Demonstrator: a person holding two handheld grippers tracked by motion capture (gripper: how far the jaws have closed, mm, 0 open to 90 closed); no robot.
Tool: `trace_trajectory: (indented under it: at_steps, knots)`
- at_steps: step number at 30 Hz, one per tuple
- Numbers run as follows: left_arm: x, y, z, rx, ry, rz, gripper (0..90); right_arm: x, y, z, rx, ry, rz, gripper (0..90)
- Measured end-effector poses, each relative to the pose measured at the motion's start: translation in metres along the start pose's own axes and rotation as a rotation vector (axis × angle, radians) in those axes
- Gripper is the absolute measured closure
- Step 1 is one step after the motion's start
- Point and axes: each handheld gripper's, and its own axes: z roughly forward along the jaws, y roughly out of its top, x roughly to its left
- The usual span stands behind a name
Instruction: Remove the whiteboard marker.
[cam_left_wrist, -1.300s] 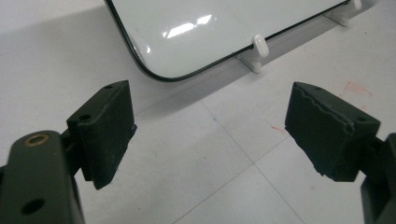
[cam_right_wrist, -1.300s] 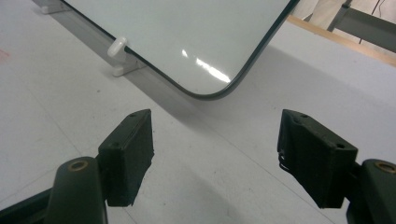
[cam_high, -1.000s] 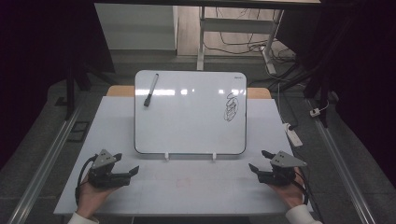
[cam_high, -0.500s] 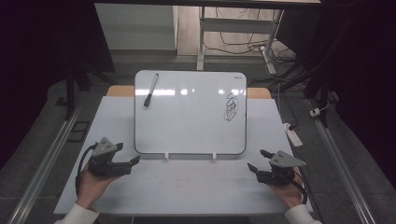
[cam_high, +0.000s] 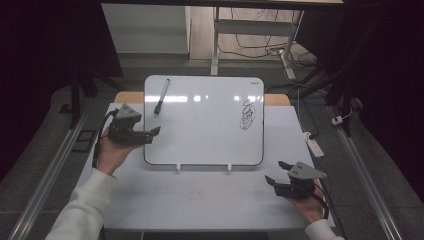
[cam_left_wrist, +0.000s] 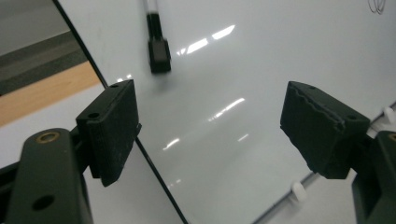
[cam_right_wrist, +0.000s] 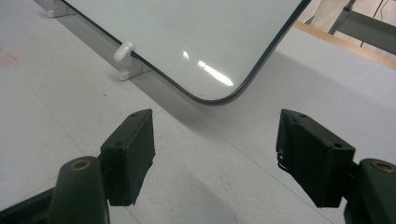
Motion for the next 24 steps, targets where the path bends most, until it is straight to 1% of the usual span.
trace_trajectory:
  at_steps: [3, 4, 5, 6, 11, 12, 13, 14, 15, 19, 20, 21, 24]
  knots:
    - [0.002, 0.014, 0.007, -0.003, 0.011, 0.011, 21.6, 0.000, 0.000, 0.000, 0.001, 0.000, 0.003, 27.4]
    - [0.003, 0.023, 0.012, -0.008, 0.010, 0.018, 22.1, 0.000, -0.001, 0.000, 0.002, 0.000, 0.003, 27.4]
    - [0.003, 0.027, 0.014, -0.007, 0.011, 0.027, 23.8, -0.001, -0.001, 0.000, 0.004, 0.000, 0.003, 27.4]
    - [0.003, 0.027, 0.014, -0.007, 0.011, 0.027, 24.9, -0.001, -0.001, 0.001, 0.005, 0.000, 0.004, 27.4]
    - [0.003, 0.046, 0.027, -0.009, 0.031, 0.046, 27.0, 0.001, -0.002, 0.001, 0.012, 0.002, 0.002, 27.5]
    - [0.004, 0.054, 0.031, -0.009, 0.041, 0.050, 27.6, 0.001, -0.002, 0.002, 0.013, 0.002, 0.000, 27.5]
    - [0.004, 0.054, 0.031, -0.009, 0.041, 0.050, 28.6, 0.001, -0.002, 0.002, 0.014, 0.001, -0.001, 27.5]
    - [0.007, 0.060, 0.036, -0.006, 0.055, 0.052, 29.4, 0.001, -0.002, 0.002, 0.014, 0.002, 0.000, 27.4]
    - [0.007, 0.060, 0.036, -0.006, 0.055, 0.052, 30.2, 0.001, -0.002, 0.002, 0.014, 0.002, 0.000, 27.4]
    - [0.011, 0.071, 0.046, -0.008, 0.091, 0.052, 32.2, 0.001, -0.002, 0.002, 0.016, 0.000, 0.002, 27.6]
    - [0.012, 0.075, 0.050, -0.010, 0.116, 0.061, 33.6, 0.001, -0.003, 0.002, 0.017, -0.001, 0.003, 27.6]
    - [0.012, 0.075, 0.050, -0.010, 0.116, 0.061, 34.2, 0.001, -0.003, 0.002, 0.017, -0.001, 0.003, 27.6]
    - [0.014, 0.081, 0.055, -0.020, 0.140, 0.056, 35.8, 0.001, -0.004, 0.002, 0.021, 0.000, 0.003, 27.6]
